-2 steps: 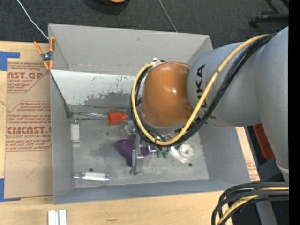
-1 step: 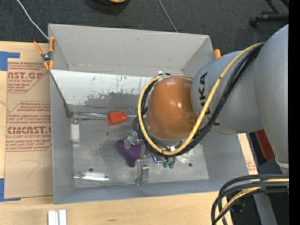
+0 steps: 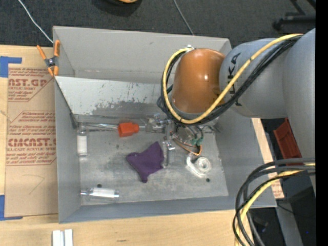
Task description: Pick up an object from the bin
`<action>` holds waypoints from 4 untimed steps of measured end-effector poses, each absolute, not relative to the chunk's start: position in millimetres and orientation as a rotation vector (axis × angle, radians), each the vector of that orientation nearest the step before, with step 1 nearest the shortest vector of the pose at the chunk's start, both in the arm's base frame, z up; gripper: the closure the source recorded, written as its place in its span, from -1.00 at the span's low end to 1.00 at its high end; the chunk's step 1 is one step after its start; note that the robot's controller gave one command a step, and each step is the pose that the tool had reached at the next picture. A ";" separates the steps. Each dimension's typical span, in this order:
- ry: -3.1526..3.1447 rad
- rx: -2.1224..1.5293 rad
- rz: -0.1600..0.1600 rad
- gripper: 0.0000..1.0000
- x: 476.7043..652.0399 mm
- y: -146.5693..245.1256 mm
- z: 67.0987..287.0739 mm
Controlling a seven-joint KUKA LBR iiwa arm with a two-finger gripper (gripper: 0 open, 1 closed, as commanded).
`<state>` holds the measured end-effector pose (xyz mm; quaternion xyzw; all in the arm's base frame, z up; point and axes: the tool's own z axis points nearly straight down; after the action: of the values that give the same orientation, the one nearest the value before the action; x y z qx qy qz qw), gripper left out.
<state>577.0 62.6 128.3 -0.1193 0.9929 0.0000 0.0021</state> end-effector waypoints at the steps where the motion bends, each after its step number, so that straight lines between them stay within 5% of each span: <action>1: 3.141 -0.227 0.004 -1.00 499.3 120.6 110.6; 2: 3.066 -0.655 0.001 -1.00 530.8 132.3 74.0; 3: 2.970 -1.023 0.006 -1.00 551.1 83.4 70.2; 4: 2.929 -1.116 0.003 1.00 532.6 44.6 70.3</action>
Offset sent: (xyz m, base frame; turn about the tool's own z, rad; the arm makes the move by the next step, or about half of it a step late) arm -0.0436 0.0708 -0.0583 -0.1835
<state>532.6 44.6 70.3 -0.3560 0.9345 0.0009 0.0038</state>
